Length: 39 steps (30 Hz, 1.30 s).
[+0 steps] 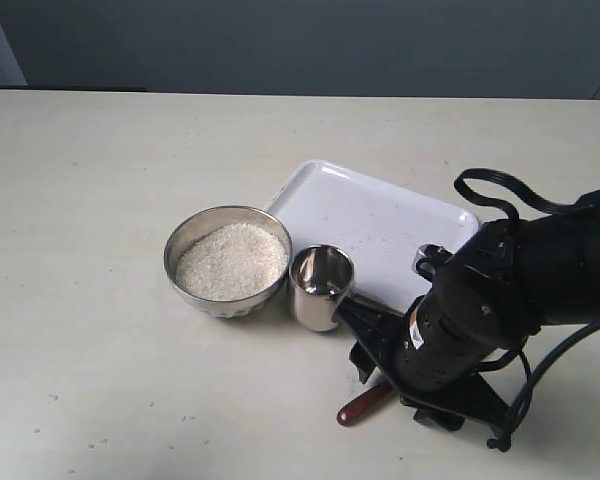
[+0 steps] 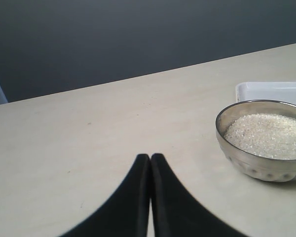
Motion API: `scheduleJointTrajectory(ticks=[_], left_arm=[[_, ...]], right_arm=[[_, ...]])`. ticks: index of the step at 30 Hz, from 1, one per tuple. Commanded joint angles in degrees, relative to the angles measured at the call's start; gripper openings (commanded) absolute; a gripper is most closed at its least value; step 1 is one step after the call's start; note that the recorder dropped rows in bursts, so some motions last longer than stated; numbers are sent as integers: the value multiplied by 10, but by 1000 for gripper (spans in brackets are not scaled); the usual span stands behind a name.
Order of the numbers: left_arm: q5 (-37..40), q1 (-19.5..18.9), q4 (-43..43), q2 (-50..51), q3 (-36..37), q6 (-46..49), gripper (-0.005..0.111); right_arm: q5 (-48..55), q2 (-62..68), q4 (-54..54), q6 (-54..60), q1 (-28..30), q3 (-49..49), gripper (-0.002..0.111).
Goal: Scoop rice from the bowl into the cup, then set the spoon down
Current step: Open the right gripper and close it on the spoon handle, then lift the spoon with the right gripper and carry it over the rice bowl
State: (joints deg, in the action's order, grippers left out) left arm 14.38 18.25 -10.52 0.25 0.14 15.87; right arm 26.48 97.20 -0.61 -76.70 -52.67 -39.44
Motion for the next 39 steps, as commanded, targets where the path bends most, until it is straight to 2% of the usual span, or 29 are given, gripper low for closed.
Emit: scheduleJointTrajectory(ticks=[1, 4, 6, 7, 12, 14, 21, 39], left_arm=[[-6, 3, 0, -2, -1, -3, 0], [-6, 3, 0, -2, -1, -3, 0], [-6, 3, 0, -2, -1, -3, 0], [-6, 3, 0, -2, -1, -3, 0], [-6, 3, 0, -2, -1, -3, 0], [-6, 3, 0, -2, -1, -3, 0], [-6, 3, 0, -2, -1, -3, 0], [-6, 3, 0, -2, -1, -3, 0]], right_arm=[[7, 14, 1, 1, 0, 2, 59], [1, 14, 1, 2, 0, 2, 58], [1, 14, 6, 2, 0, 2, 52], [1, 14, 6, 2, 0, 2, 47], [2, 14, 3, 27, 0, 2, 8], [2, 14, 3, 40, 0, 2, -1], [27, 14, 3, 148, 0, 2, -1], [50, 13, -13, 148, 0, 2, -1]])
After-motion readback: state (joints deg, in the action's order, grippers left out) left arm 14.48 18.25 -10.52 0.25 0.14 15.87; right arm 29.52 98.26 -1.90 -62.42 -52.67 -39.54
